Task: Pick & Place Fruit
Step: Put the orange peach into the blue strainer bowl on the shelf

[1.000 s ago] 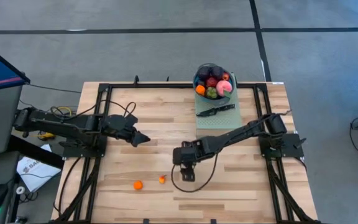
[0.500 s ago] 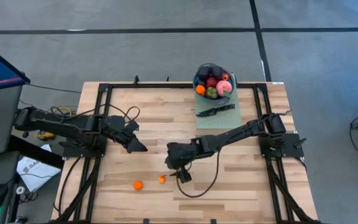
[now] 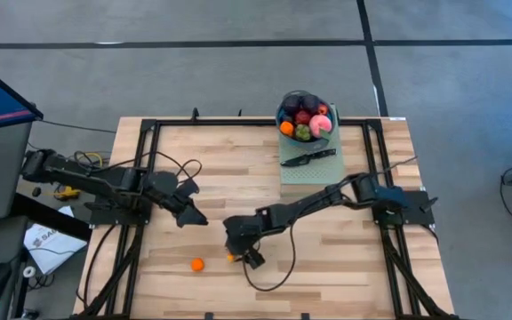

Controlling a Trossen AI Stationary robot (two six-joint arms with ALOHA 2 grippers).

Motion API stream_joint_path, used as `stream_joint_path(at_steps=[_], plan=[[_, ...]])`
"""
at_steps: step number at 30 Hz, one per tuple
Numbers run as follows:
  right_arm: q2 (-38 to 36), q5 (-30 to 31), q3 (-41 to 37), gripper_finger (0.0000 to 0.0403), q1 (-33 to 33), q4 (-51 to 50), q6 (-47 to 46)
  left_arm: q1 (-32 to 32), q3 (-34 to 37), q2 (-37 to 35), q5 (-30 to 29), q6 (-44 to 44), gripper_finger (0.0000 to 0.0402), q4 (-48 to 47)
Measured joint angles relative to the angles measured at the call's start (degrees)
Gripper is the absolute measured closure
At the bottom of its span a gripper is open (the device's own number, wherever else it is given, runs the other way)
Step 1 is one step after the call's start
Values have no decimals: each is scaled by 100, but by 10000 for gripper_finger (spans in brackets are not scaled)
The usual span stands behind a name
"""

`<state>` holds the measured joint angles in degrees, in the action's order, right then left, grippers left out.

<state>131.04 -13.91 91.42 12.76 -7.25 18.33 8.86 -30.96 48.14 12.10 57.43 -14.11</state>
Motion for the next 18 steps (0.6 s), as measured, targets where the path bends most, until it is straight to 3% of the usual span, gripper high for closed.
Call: stream_joint_path(at_steps=[9, 18], plan=[[393, -8, 452, 159, -18, -301, 119, 31, 0, 0, -1, 127, 253, 5], [360, -20, 463, 273, -7, -549, -31, 31, 0, 2, -9, 151, 253, 3]])
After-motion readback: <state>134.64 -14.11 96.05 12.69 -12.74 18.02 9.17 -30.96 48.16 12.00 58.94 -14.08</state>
